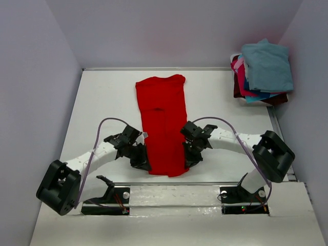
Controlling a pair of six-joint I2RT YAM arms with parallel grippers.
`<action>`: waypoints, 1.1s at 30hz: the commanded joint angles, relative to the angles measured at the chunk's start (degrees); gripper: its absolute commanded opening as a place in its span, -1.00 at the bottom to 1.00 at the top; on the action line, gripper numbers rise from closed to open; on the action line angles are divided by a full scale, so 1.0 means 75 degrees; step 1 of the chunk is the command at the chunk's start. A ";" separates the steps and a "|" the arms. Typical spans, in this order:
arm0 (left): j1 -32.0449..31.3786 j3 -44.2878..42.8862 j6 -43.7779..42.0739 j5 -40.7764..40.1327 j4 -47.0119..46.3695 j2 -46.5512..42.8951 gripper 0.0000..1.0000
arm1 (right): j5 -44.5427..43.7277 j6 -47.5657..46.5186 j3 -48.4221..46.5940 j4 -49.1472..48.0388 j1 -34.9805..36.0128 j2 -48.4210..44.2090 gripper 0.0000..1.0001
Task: Fold and stack the t-shirts
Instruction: Fold the tshirt
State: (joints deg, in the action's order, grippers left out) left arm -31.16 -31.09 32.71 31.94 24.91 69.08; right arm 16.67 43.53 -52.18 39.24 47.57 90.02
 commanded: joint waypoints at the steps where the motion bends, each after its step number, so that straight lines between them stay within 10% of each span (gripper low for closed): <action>1: -0.0275 0.0278 0.0478 -0.0064 0.0628 -0.0900 -0.89 | -0.0089 0.0348 -0.0355 0.0544 0.0429 -0.0517 -0.86; 13: -0.0428 -0.0072 0.1076 -0.0602 0.1882 -0.2379 -0.89 | -0.0544 0.0712 -0.0740 0.1587 0.0841 -0.1327 -0.86; 33: 0.0438 -0.4067 -0.0224 -0.1259 0.1519 0.1124 -0.89 | -0.1624 -0.0541 -0.4467 0.2080 -0.0471 0.1098 -0.86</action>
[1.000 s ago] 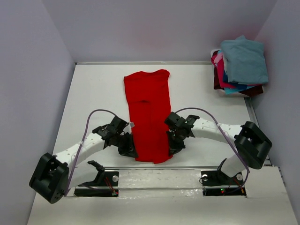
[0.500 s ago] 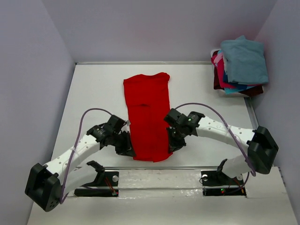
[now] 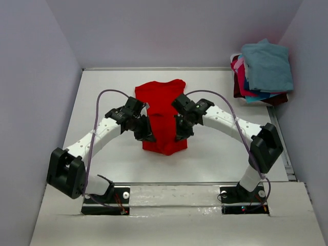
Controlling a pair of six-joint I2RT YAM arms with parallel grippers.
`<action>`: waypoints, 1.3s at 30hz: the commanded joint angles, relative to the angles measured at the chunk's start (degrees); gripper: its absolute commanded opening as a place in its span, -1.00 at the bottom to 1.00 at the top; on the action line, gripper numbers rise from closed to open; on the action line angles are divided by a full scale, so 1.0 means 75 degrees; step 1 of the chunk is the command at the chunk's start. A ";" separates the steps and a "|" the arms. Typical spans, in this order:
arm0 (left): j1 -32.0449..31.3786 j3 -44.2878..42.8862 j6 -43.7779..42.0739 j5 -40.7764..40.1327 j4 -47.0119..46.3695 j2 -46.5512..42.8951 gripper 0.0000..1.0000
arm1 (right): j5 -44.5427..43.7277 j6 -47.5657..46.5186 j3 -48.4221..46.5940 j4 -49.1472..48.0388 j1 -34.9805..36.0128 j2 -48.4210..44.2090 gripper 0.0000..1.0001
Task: Fold and stack the t-shirts
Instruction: Fold the tshirt
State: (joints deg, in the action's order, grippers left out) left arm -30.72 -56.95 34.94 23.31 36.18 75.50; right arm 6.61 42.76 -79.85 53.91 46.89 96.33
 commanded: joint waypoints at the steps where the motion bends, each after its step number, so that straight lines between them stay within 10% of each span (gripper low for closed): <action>1: 0.0590 -0.0715 -0.0673 -0.0085 0.0015 0.0489 -0.89 | -0.0249 -0.0568 -0.1080 0.0136 -0.0555 0.0477 -0.86; 39: 0.2244 -0.4255 -0.1342 0.0021 -0.0301 0.4605 -0.89 | 0.0513 -0.1881 -0.5536 0.0546 -0.2268 0.4522 -0.86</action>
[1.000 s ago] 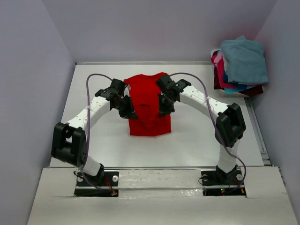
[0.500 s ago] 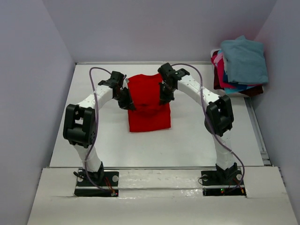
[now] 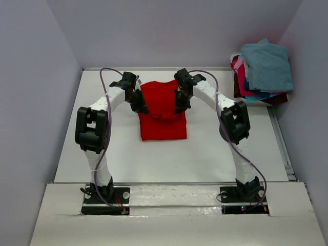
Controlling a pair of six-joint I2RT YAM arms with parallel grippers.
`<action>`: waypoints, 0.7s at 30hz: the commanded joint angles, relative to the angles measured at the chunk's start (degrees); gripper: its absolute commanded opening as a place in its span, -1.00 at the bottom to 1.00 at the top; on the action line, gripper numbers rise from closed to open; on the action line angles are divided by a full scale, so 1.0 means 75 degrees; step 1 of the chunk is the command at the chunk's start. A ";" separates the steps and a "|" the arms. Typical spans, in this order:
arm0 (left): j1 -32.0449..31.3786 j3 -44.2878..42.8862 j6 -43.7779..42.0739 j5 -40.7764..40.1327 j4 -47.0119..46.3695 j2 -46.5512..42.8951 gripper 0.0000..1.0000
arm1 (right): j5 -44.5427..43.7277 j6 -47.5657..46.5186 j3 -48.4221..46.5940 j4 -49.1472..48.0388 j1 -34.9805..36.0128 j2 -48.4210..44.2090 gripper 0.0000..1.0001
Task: Fold and stack the t-shirts
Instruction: Fold the tshirt
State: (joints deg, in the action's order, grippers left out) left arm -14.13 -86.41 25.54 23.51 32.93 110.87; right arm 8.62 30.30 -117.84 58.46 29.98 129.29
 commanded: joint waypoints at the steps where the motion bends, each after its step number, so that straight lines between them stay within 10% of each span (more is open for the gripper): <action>1: 0.0033 -0.0280 -0.0089 -0.0005 0.0133 -0.0122 -0.89 | 0.0245 -0.0232 -0.0506 -0.0060 -0.0013 0.0221 -0.86; 21: 0.0103 0.0260 -0.0018 -0.0017 -0.0007 -0.0146 -0.89 | 0.0175 -0.0326 -0.0765 0.0010 -0.0083 0.0409 -0.86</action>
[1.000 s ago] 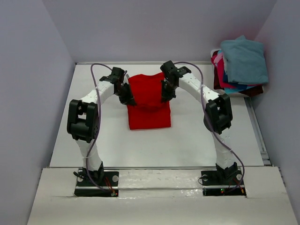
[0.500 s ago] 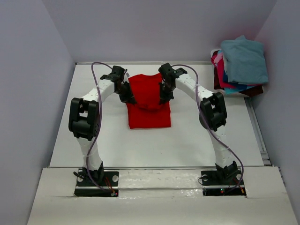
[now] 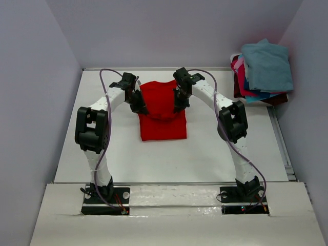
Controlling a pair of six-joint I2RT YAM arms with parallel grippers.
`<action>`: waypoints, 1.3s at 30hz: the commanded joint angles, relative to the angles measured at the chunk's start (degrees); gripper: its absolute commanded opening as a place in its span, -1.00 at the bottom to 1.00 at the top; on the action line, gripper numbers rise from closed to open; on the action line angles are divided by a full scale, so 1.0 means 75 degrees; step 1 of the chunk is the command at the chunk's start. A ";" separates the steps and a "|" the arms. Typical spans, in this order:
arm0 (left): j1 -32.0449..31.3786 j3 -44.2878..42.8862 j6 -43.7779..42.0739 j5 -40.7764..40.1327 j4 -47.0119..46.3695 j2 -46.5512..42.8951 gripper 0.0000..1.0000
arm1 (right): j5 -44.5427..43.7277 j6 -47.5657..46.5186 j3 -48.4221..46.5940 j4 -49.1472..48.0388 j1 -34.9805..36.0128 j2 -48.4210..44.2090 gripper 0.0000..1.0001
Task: Fold and stack the t-shirts
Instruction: Fold the tshirt
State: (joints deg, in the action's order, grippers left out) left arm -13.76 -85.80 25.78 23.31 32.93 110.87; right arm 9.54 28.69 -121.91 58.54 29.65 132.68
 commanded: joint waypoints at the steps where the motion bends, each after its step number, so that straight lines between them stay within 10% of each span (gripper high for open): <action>1: 0.0053 0.0225 -0.0062 0.0009 0.0004 -0.0181 -0.89 | 0.0064 -0.0087 -0.0199 0.0010 -0.0039 -0.0089 -0.86; 25: 0.0053 0.0050 -0.0062 0.0079 -0.0113 0.0264 -0.88 | 0.0064 -0.0181 -0.0761 0.0010 -0.0109 0.0344 -0.75; 28: 0.0053 -0.0068 -0.0016 0.0080 -0.0171 0.0346 -0.54 | -0.0065 -0.0169 -0.0832 -0.0060 -0.0180 0.0379 0.14; 30: 0.0053 -0.0149 0.0019 0.0068 -0.0218 0.0393 0.22 | -0.0065 -0.0169 -0.0843 -0.0153 -0.0261 0.0367 0.99; 33: 0.0053 -0.0523 0.0066 -0.0014 -0.0207 0.0580 0.98 | -0.0112 -0.0157 -0.0890 -0.0165 -0.0343 0.0368 1.00; 39: 0.0053 -0.0771 0.0125 -0.0131 -0.0066 0.0394 0.98 | -0.0264 -0.0099 -0.0622 -0.0223 -0.0344 0.0052 1.00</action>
State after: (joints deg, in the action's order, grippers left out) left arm -13.74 -88.99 26.61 23.22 31.90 116.29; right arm 8.91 27.90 -126.08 58.30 27.38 136.05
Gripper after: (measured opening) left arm 0.986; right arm 0.995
